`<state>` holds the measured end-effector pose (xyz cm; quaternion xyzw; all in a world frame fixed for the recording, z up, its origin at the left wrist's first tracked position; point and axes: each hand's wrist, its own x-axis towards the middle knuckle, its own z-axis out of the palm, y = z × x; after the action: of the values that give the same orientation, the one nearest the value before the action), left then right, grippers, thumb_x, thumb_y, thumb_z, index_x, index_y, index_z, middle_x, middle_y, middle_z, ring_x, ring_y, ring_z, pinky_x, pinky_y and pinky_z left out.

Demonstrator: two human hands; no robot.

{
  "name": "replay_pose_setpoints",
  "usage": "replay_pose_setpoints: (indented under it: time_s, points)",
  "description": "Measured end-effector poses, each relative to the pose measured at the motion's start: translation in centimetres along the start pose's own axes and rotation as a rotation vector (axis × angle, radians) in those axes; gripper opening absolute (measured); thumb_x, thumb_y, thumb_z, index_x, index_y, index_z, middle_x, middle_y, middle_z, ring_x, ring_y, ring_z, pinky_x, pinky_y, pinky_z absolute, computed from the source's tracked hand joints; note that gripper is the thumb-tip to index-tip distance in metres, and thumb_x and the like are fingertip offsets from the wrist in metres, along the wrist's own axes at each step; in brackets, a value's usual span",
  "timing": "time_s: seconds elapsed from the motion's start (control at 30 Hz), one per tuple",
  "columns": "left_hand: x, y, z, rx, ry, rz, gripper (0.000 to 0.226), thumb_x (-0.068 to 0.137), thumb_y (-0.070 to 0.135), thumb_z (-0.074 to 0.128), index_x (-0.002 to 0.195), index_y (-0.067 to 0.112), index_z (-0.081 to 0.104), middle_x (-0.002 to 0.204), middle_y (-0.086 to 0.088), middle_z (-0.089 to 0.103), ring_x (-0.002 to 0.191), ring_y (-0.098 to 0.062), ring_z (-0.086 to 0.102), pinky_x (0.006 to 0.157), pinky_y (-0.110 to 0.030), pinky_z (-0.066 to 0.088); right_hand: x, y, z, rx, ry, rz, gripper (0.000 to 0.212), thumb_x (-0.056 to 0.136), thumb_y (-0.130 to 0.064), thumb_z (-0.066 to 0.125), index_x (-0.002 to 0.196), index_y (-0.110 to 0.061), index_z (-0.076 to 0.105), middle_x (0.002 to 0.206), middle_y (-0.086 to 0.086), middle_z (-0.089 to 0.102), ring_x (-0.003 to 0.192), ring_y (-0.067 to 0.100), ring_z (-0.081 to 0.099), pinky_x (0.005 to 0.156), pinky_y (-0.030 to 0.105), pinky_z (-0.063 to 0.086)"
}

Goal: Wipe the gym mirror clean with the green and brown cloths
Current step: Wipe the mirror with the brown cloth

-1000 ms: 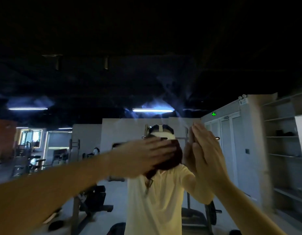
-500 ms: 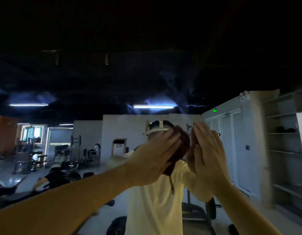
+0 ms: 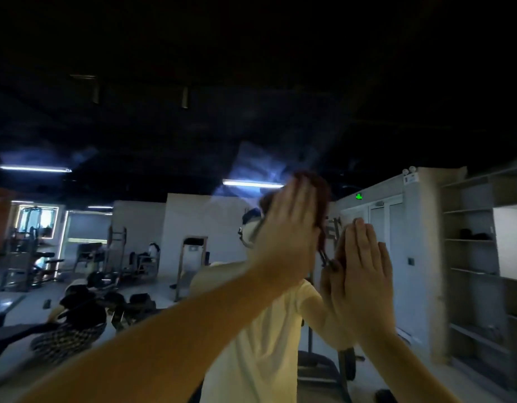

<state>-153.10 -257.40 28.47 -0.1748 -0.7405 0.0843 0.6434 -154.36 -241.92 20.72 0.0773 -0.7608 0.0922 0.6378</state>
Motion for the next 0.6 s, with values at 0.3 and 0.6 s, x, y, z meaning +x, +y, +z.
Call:
replay_pose_setpoints:
  time_s: [0.3,0.6]
  points:
    - [-3.4,-15.4,-2.2,0.16,-0.037,-0.077,0.07,0.106,0.047,0.036,0.16,0.004,0.022,0.168,-0.019,0.021,0.158,-0.035,0.012,0.129,-0.053,0.01,0.1,-1.8,-0.4,0.019,0.101,0.061,0.067,0.103,-0.034,0.021,0.158,0.002,0.028,0.168,0.018,0.024,0.157,0.033,0.019,0.126,0.053,0.016]
    - [0.1,-7.2,-0.7,-0.101,0.107,-0.375,0.066,0.11,0.042,0.022,0.163,0.005,0.009,0.171,-0.019,0.009,0.159,-0.035,-0.002,0.13,-0.051,0.004,0.1,-0.5,-0.7,-0.01,0.038,-0.009,0.068,0.101,-0.035,0.024,0.158,0.001,0.029,0.167,0.017,0.024,0.156,0.032,0.02,0.125,0.054,0.019]
